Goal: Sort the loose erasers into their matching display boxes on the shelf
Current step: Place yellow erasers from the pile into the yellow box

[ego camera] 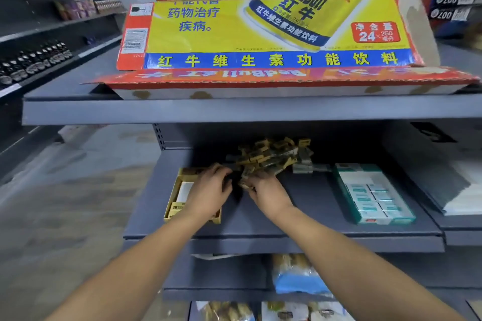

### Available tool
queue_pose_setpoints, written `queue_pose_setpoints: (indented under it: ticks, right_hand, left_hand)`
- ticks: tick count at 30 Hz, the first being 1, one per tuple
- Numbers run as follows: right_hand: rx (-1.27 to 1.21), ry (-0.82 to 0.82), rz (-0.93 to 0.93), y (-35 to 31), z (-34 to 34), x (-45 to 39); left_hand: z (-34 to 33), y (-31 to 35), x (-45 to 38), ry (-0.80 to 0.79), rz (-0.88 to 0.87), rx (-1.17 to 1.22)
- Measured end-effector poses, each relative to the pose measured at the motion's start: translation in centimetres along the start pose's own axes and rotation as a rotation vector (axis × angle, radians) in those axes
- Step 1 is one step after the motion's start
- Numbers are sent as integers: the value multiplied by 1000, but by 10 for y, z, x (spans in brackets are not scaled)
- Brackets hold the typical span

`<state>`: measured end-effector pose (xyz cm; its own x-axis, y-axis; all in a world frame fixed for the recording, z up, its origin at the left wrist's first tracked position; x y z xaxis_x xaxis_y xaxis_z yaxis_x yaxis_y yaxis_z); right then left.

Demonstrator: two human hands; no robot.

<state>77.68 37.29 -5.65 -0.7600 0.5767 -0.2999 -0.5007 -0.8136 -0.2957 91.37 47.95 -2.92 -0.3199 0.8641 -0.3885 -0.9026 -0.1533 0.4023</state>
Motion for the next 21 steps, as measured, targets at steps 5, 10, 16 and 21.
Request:
queue_pose_setpoints:
  ticks: [5,10,16,21]
  right_hand:
    - [-2,-35,87,8,17,10]
    - [-111,127,91,30,50,25]
    - [-117,198,142,45,69,41]
    - [-289,185,38,56,72,49]
  left_hand:
    - [-9,10,-5,-35,-31,8]
    - [-22,34,-13,-92,-66,12]
    - [-39,62,-20,-92,-120,73]
    - [-41,71,-17,-80,-134,101]
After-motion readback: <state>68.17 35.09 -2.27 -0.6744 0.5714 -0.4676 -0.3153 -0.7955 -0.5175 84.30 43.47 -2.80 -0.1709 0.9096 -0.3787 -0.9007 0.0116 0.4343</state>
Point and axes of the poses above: each hand's wrist, its own x-axis away from the middle knuckle, its own z-axis out of the back of the hand, y = z × x, the point moved 1 cm from there along -x, towards the middle knuckle, and after that the axes turned 1 degree about y, right-handed, at the moved point
